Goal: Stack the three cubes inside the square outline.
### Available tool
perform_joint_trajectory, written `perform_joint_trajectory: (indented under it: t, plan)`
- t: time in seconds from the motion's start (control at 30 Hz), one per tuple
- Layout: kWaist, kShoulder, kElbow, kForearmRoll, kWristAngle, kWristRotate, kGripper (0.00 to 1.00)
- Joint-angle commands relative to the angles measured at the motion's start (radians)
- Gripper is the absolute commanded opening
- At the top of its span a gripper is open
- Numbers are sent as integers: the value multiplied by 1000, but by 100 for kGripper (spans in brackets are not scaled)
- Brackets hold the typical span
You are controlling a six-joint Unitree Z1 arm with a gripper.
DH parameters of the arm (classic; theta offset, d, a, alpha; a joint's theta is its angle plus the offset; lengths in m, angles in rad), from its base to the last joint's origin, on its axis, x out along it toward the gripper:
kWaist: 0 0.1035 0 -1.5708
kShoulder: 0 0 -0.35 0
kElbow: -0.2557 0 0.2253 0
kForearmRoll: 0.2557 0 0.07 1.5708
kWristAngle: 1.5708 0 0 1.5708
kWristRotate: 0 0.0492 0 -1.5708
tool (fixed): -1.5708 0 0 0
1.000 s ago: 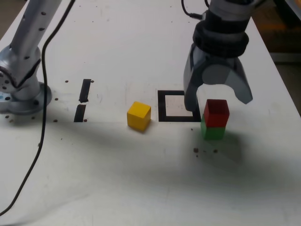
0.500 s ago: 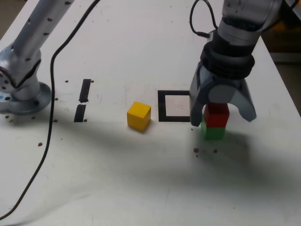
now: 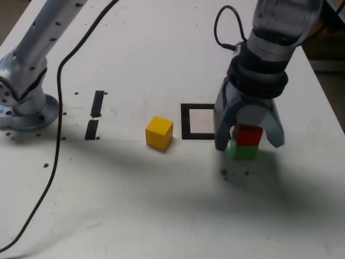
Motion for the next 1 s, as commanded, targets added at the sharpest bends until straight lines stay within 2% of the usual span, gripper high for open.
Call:
perform_joint_trajectory:
  t: [0.0,0.23,0.47,0.8,0.97]
  plan:
    - [-4,0,-12,-11,9,7,40]
    - [-13,-4,-42,-66,39,39,22]
    - [-17,-35,-33,-59,64,35,9]
    - [-19,-172,8,55,158,-40,6]
    - [10,-239,118,67,167,-74,7]
